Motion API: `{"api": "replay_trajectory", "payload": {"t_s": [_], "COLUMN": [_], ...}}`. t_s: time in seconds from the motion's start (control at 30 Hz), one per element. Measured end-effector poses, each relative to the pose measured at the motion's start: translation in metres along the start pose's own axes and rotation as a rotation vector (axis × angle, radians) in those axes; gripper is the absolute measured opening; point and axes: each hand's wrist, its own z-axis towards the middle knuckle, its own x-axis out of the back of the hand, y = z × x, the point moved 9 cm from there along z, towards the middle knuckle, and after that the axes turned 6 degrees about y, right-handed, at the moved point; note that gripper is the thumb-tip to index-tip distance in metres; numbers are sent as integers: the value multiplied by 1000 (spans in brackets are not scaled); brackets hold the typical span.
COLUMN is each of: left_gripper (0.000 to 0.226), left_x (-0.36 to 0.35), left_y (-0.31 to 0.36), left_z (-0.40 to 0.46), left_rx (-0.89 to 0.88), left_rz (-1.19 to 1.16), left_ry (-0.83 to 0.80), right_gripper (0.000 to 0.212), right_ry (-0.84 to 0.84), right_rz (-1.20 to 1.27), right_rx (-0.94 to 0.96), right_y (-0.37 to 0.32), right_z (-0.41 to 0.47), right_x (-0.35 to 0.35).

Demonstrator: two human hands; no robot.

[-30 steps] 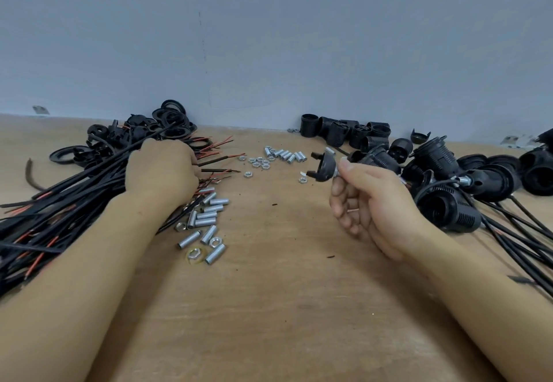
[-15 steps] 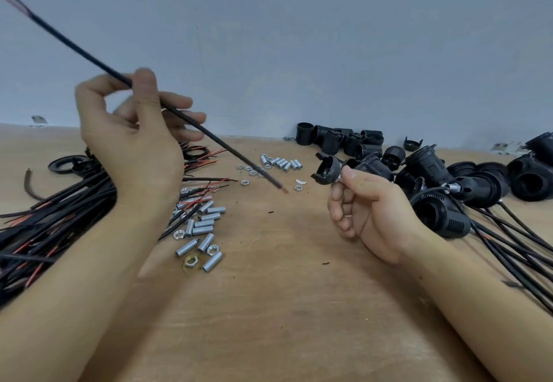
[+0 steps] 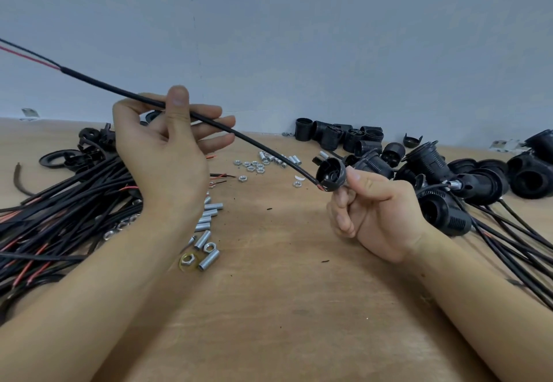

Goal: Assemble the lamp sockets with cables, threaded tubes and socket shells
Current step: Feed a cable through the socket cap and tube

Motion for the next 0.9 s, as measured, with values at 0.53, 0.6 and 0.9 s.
{"api": "replay_trajectory", "payload": {"t_s": [0.53,0.6,0.9], "left_gripper": [17,17,17], "left_x": [-3,-6,-5], "left_y": [8,8,10], "left_z": [-6,-10,-9], "left_rx": [-50,-63,-62], "left_rz": [-12,-14,-43], "left_ry": [-20,-47,-24], "right_gripper": [32,33,32], "right_ry": [-6,-7,-19], "right_rz": [-8,-5,9], "right_rx": [-20,-17,-13], "right_y": [3,3,2], "right_z": [1,1,1], "right_x": [0,-1,-2]}}
